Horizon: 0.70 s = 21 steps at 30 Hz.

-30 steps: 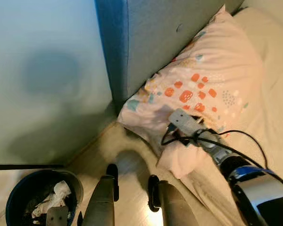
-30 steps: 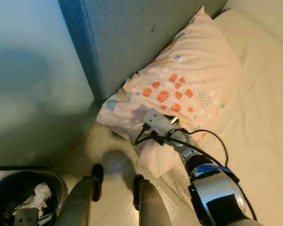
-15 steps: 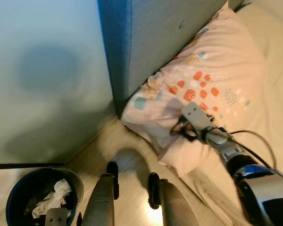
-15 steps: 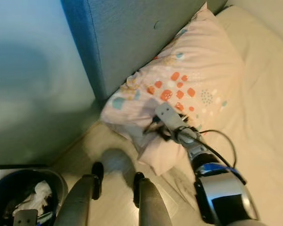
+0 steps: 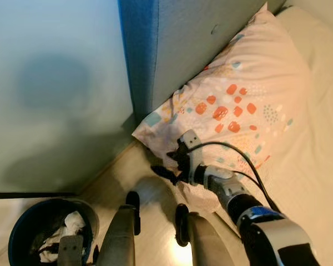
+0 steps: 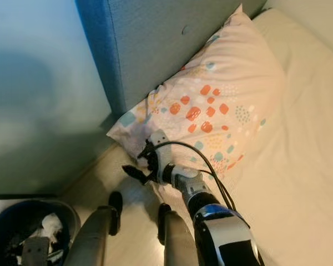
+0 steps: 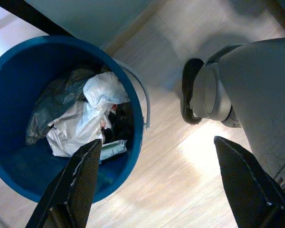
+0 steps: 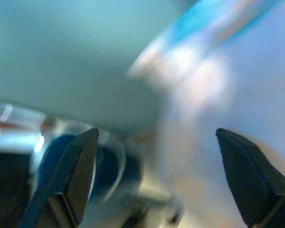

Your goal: Clean up the room

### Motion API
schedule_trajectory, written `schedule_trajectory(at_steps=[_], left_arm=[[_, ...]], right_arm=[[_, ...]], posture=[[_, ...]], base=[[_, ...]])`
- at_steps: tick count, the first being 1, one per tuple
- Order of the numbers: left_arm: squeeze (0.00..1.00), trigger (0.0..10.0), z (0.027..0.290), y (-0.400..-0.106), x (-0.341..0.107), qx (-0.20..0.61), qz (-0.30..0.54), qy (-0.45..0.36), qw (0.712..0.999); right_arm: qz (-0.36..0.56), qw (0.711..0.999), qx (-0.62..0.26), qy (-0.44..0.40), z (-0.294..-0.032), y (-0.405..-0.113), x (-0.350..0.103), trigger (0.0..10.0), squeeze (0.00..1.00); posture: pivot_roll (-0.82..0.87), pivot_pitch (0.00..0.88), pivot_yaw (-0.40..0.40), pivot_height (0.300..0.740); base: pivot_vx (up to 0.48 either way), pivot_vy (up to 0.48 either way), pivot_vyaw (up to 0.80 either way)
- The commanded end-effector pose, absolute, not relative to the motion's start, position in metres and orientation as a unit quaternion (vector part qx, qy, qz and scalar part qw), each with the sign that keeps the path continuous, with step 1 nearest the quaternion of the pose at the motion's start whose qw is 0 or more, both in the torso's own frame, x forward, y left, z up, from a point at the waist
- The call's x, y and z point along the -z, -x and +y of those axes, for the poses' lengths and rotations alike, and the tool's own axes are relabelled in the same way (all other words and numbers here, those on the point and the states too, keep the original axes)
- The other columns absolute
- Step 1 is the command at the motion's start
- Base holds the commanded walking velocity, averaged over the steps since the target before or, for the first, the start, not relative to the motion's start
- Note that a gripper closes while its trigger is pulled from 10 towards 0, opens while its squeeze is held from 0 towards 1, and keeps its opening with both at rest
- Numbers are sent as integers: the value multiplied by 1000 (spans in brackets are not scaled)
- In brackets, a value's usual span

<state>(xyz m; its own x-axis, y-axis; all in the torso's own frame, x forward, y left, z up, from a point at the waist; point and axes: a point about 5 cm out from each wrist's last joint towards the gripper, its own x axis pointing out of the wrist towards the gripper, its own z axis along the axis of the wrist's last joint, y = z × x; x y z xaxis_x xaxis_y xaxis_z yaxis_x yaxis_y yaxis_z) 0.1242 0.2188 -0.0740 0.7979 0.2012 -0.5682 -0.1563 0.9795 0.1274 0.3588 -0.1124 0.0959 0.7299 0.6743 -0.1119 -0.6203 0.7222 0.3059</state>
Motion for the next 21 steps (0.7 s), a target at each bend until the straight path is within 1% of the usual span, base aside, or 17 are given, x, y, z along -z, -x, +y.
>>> schedule_trajectory(at_steps=[1, 2, 3, 4, 5, 6, 8, 9, 10, 11, 12, 13, 14, 15, 17, 18, 21], left_arm=[[0, 10000, 206, -105, 87, -68, 352, -31, 933], [0, 10000, 206, -107, 88, -68, 357, -31, 931], [0, 10000, 206, -107, 88, -68, 357, -31, 931], [0, 10000, 207, -110, 89, -68, 366, -30, 928], [0, 10000, 207, -110, 89, -68, 366, -30, 928], [0, 10000, 207, -112, 89, -68, 367, -30, 927], [0, 10000, 207, -112, 89, -68, 367, -30, 927], [0, 10000, 208, -115, 89, -69, 366, -29, 927], [0, 10000, 209, -119, 87, -73, 360, -23, 930], [0, 10000, 210, -123, 86, -77, 356, -19, 931], [0, 10000, 210, -123, 86, -77, 356, -19, 931], [0, 10000, 211, -127, 85, -80, 353, -15, 932], [0, 10000, 211, -127, 85, -80, 353, -15, 932], [0, 10000, 212, -131, 84, -79, 352, -15, 933], [0, 10000, 213, -138, 83, -80, 350, -14, 933], [0, 10000, 213, -138, 83, -80, 350, -14, 933], [0, 10000, 215, -145, 81, -91, 346, -9, 934]], right_arm=[[109, 929, -296, -191, -131, -359, -92, 10000, 0], [85, 934, -258, -231, -149, -365, -101, 10000, 0], [85, 934, -258, -231, -149, -365, -101, 10000, 0], [48, 947, -163, -272, -190, -369, -110, 10000, 0], [48, 947, -163, -272, -190, -369, -110, 10000, 0], [43, 952, -130, -272, -203, -368, -110, 10000, 0], [43, 952, -130, -272, -203, -368, -110, 10000, 0], [49, 959, -81, -268, -219, -363, -105, 10000, 0], [74, 964, -25, -254, -237, -354, -91, 10000, 0], [92, 965, 10, -244, -247, -346, -82, 10000, 0], [92, 965, 10, -244, -247, -346, -82, 10000, 0], [113, 964, 38, -238, -255, -337, -70, 10000, 0], [113, 964, 38, -238, -255, -337, -70, 10000, 0], [134, 963, 43, -228, -255, -330, -59, 10000, 0], [159, 960, 27, -229, -246, -322, -46, 10000, 0], [159, 960, 27, -229, -246, -322, -46, 10000, 0], [183, 957, 4, -226, -233, -317, -34, 10000, 0]], posture=[[54, 305, -26, 740], [42, 295, -25, 740], [42, 295, -25, 740], [26, 276, -23, 740], [26, 276, -23, 740], [24, 274, -23, 740], [24, 274, -23, 740], [16, 265, -22, 740], [7, 255, -21, 740], [7, 255, -21, 740], [7, 255, -21, 740], [-3, 241, -22, 740], [-3, 241, -22, 740], [-5, 235, -21, 740], [-12, 222, -22, 740], [-12, 222, -22, 740], [-19, 208, -20, 740]], base=[[0, 0, 0], [0, 0, 0], [0, 0, 0], [0, 0, 0], [0, 0, 0], [0, 0, 0], [0, 0, 0], [0, 0, 0], [0, 0, 0], [0, 0, 0], [0, 0, 0], [0, 0, 0], [0, 0, 0], [0, 0, 0], [0, -420, 0], [0, -465, 0], [0, -465, 0]])
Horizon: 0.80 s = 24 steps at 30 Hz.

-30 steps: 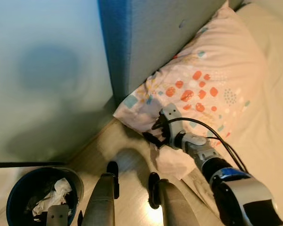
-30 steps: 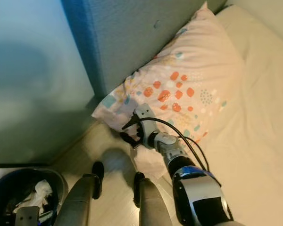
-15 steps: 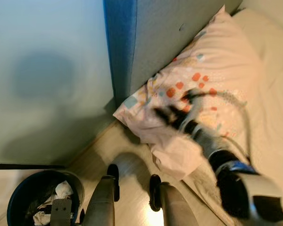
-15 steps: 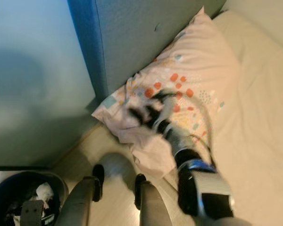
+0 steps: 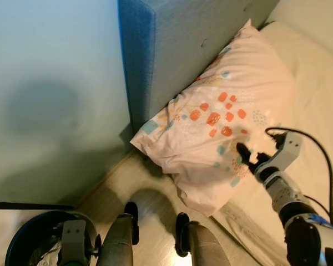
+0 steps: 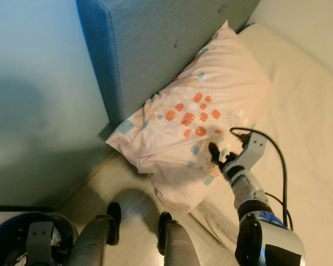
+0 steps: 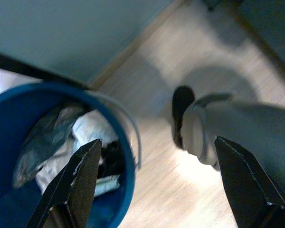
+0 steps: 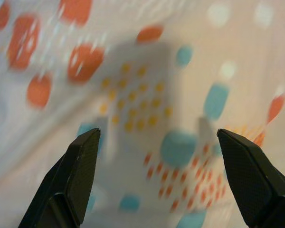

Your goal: Clean up the room

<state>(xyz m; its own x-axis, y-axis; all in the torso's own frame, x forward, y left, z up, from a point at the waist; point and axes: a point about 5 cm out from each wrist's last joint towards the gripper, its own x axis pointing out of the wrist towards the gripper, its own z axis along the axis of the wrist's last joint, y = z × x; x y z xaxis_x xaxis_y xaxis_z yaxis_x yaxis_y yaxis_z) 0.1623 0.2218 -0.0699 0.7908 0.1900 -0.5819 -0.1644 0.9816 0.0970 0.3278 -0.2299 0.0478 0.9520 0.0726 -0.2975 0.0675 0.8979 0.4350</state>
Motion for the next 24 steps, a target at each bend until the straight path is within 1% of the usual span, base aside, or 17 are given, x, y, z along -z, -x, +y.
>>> schedule_trajectory(at_steps=[1, 2, 3, 5, 7, 9, 13, 19, 24], left_arm=[[0, 10000, 216, -148, 80, -93, 344, -8, 934], [0, 10000, 216, -148, 80, -93, 344, -8, 934], [0, 10000, 216, -151, 79, -96, 342, -8, 935], [0, 10000, 217, -154, 78, -105, 341, -11, 934], [0, 10000, 217, -154, 78, -105, 341, -11, 934], [0, 10000, 219, -160, 76, -121, 333, -6, 935], [0, 10000, 219, -164, 74, -128, 330, -3, 935], [0, 10000, 220, -162, 75, -130, 333, -1, 934], [0, 10000, 220, -158, 78, -130, 342, 9, 931]], right_arm=[[195, 956, -9, -219, -226, -314, -29, 10000, 0], [195, 956, -9, -219, -226, -314, -29, 10000, 0], [202, 955, -19, -218, -219, -312, -24, 10000, 0], [208, 954, -28, -214, -214, -310, -22, 10000, 0], [208, 954, -28, -214, -214, -310, -22, 10000, 0], [209, 954, -29, -213, -211, -310, -21, 10000, 0], [210, 954, -16, -213, -213, -312, -22, 10000, 0], [215, 954, -6, -211, -213, -312, -21, 10000, 0], [225, 952, -18, -208, -204, -311, -17, 10000, 0]], posture=[[-25, 201, -22, 740], [-25, 201, -22, 740], [-27, 196, -23, 740], [-33, 186, -25, 740], [-33, 186, -25, 740], [-38, 173, -30, 740], [-42, 170, -34, 740], [-38, 176, -36, 740], [-35, 184, -36, 740]], base=[[0, -465, 0], [0, -465, 0], [0, -461, 0], [0, -428, 0], [0, -394, 0], [0, 0, 0], [0, 0, 0], [0, 0, 0], [0, 0, 0]])
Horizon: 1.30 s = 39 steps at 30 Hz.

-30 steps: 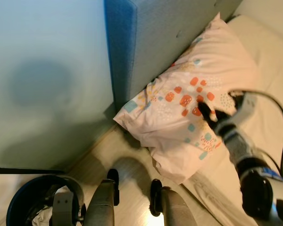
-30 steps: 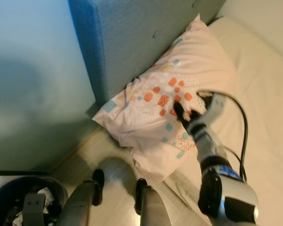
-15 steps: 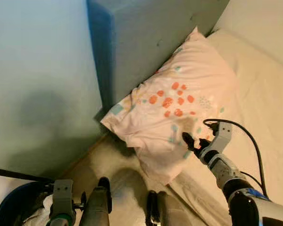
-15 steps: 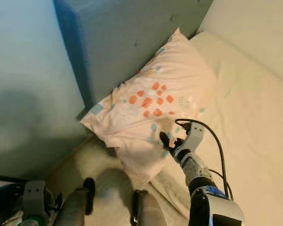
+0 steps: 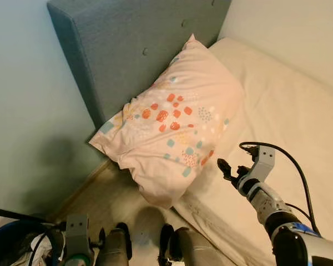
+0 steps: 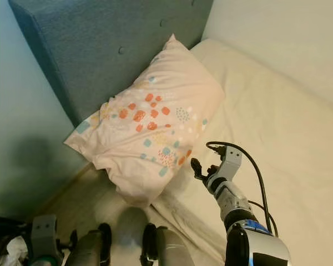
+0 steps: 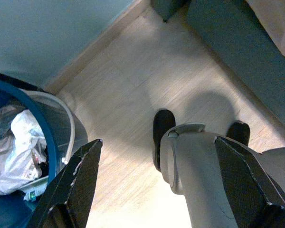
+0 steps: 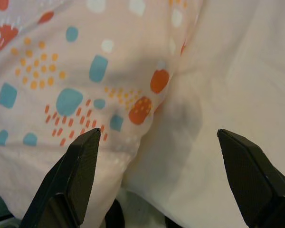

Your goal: Clean up the room

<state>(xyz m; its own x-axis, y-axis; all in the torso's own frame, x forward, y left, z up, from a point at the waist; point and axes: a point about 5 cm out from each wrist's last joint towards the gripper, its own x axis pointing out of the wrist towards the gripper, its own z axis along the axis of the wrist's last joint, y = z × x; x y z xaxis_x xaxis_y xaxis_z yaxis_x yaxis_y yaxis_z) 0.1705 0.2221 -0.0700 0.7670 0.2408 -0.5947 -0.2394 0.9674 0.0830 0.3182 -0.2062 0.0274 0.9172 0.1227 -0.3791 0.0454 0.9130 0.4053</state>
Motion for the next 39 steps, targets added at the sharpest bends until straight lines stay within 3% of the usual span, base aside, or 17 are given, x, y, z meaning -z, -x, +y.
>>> schedule_trajectory(at_steps=[1, 7, 9, 16, 31, 39], left_arm=[[0, 10000, 220, -157, 78, -128, 346, 3, 930], [0, 10000, 223, -157, 78, -145, 346, 0, 927], [0, 10000, 224, -157, 78, -151, 349, -3, 925], [0, 10000, 219, -154, 81, -145, 362, 0, 921], [0, 10000, 216, -153, 83, -141, 372, 2, 917], [0, 10000, 213, -155, 83, -125, 370, 12, 921]], right_arm=[[227, 951, -24, -208, -201, -310, -17, 10000, 0], [241, 950, -53, -193, -189, -307, -11, 10000, 0], [269, 943, -120, -153, -170, -298, -1, 10000, 0], [292, 925, -212, -116, -139, -285, 10, 10000, 0], [292, 922, -235, -98, -135, -283, 11, 10000, 0], [276, 940, -190, -71, -144, -289, 7, 10000, 0]], posture=[[-34, 185, -38, 740], [-37, 180, -41, 740], [-40, 173, -44, 740], [-46, 155, -51, 740], [-53, 151, -51, 740], [-55, 140, -44, 740]], base=[[0, -480, 0], [0, -318, 0], [0, 0, 400], [0, 0, 800], [0, 0, 800], [0, 0, 700]])
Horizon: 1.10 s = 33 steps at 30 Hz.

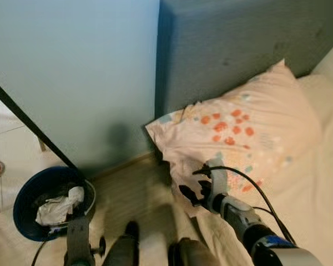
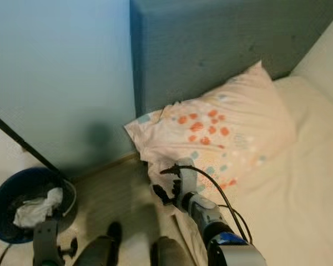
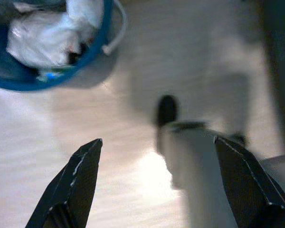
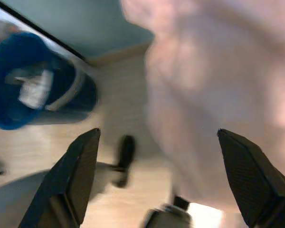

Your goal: Clean up the room

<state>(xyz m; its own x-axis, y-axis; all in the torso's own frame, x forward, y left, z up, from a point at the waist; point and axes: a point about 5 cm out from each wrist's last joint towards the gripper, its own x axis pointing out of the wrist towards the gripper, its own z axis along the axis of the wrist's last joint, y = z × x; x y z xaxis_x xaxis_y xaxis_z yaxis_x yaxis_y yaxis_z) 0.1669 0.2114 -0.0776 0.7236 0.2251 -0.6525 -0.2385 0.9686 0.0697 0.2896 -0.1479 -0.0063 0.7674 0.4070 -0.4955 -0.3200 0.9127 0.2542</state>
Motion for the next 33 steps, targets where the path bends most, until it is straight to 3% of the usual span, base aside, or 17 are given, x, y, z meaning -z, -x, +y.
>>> schedule_trajectory(at_steps=[1, 6, 11, 21, 33], left_arm=[[0, 10000, 213, -155, 83, -125, 370, 12, 921], [0, 10000, 213, -157, 83, -120, 371, 14, 921], [0, 10000, 218, -153, 84, -146, 379, 22, 914], [0, 10000, 224, -151, 85, -160, 388, 28, 907], [0, 10000, 224, -150, 85, -152, 393, 25, 907]], right_arm=[[276, 940, -190, -71, -144, -289, 7, 10000, 0], [272, 940, -194, -68, -142, -290, 6, 10000, 0], [281, 936, -200, -74, -139, -286, 10, 10000, 0], [309, 928, -204, -48, -142, -273, 22, 10000, 0], [315, 926, -203, -42, -146, -269, 25, 10000, 0]], posture=[[-55, 140, -44, 740], [-53, 134, -41, 740], [-52, 123, -37, 740], [-46, 112, -31, 740], [-50, 109, -28, 740]], base=[[0, 0, 0], [0, 0, 0], [288, -382, 0], [0, 0, 0], [332, 0, 0]])
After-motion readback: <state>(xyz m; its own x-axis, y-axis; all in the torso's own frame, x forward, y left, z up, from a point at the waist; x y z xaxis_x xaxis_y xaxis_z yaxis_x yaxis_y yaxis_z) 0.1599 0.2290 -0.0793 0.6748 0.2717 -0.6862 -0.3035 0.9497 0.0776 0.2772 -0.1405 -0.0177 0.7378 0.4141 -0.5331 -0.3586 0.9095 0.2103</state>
